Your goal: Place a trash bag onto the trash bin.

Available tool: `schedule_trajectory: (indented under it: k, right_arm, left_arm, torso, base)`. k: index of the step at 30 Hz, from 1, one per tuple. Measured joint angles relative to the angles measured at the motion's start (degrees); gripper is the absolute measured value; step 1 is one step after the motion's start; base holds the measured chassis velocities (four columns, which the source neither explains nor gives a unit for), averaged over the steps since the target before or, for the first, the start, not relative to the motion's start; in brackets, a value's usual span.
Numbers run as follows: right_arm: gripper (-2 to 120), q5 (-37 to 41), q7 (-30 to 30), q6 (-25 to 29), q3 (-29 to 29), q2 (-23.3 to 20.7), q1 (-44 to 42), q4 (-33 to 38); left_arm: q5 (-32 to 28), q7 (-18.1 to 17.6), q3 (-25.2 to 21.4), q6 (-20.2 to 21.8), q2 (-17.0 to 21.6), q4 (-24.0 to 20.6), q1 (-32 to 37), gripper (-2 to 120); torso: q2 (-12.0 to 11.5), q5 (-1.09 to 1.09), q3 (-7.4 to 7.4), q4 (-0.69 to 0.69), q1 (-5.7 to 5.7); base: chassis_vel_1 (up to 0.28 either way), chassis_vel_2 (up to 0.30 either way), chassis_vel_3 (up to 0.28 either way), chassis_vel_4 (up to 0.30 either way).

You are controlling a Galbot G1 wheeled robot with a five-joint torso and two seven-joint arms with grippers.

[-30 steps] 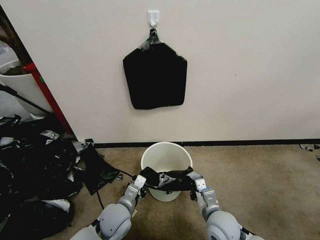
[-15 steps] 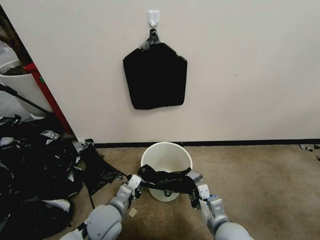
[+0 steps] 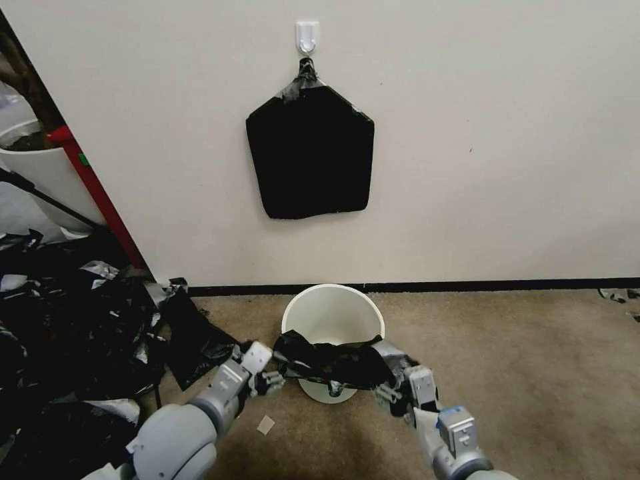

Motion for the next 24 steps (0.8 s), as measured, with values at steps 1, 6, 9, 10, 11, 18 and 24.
schedule_trajectory:
  k: [1,6,9,10,11,18,24]
  right_arm:
    - [99,1.5,-0.9,0.0,0.8,0.6,1.4,0.1]
    - [100,8.4,-5.8,-2.6,1.8,2.8,10.0,-3.6]
    - [100,13.1,-9.0,-7.0,0.2,4.3,18.0,-10.2]
    - [100,13.1,-9.0,-7.0,0.2,4.3,18.0,-10.2]
    - [100,14.0,-9.7,-8.0,-0.5,4.9,20.4,-13.0]
    - [100,15.8,-17.0,-13.6,-4.0,9.3,33.7,-30.2]
    - [100,10.9,-25.9,-19.0,-4.7,11.1,40.2,-39.3]
  left_arm:
    - [0.0,0.0,-1.0,-1.1,-0.4,-0.3,-0.2,99]
    - [-1.7,-0.3,-5.5,-5.1,-2.6,-0.5,-2.0,100]
    - [-4.0,-0.3,-7.7,-5.6,-3.9,-0.7,-3.0,100]
    - [-4.0,-0.3,-7.7,-5.6,-3.9,-0.7,-3.0,100]
    - [-4.4,-0.3,-8.0,-5.6,-4.0,-0.7,-3.2,100]
    - [-4.9,-0.3,-8.9,-7.0,-6.1,1.1,-4.4,100]
    - [-4.9,-0.4,-9.1,-8.7,-7.2,2.5,-4.6,100]
  torso:
    - [0.0,-0.01,0.00,0.00,0.00]
    - [0.0,0.00,0.01,0.00,0.00]
    - [0.0,-0.01,0.01,0.01,0.00]
    - [0.0,-0.01,0.01,0.01,0.00]
    - [0.0,0.00,0.01,0.01,0.00]
    - [0.0,0.02,0.02,0.00,0.01]
    - [0.0,-0.01,0.01,0.00,0.00]
  base:
    - [0.000,0.000,0.000,0.000]
    - [0.000,0.000,0.000,0.000]
    - [0.000,0.000,0.000,0.000]
    - [0.000,0.000,0.000,0.000]
    - [0.000,0.000,0.000,0.000]
    - [0.000,0.000,0.000,0.000]
    - [0.000,0.000,0.000,0.000]
